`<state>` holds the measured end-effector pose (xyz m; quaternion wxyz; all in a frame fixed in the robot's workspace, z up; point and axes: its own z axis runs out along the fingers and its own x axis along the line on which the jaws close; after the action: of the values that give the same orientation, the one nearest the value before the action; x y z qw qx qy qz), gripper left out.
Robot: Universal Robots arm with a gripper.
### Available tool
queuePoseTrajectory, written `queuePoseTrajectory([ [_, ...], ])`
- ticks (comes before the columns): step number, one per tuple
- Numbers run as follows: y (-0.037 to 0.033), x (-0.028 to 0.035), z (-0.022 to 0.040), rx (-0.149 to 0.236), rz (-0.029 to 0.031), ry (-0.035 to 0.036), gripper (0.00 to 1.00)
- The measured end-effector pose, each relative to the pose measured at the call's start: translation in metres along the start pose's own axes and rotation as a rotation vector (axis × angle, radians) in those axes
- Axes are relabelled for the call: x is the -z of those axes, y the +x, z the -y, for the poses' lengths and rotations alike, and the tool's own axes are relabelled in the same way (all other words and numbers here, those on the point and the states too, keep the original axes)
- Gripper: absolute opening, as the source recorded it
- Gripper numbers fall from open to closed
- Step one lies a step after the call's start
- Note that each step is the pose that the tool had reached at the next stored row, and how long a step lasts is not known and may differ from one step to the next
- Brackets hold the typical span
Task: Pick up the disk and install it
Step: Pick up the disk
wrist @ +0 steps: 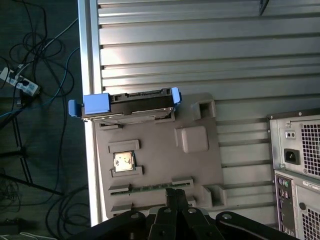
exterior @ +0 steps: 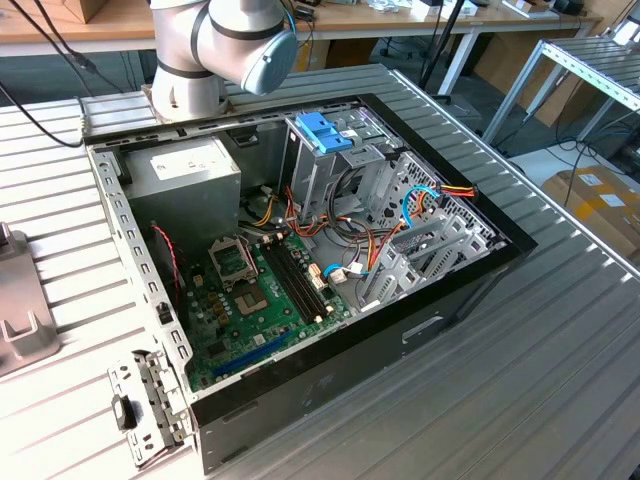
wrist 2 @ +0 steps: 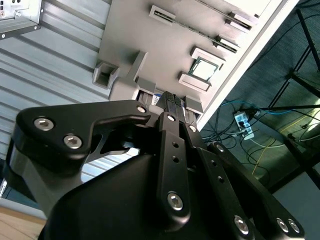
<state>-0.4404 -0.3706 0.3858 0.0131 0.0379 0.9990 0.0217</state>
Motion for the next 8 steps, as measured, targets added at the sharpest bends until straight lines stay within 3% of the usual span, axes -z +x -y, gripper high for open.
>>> queuePoseTrajectory([
  [8,0.0001,0.0000,0.0000,0.007,-0.0004,-0.0001,0.11],
])
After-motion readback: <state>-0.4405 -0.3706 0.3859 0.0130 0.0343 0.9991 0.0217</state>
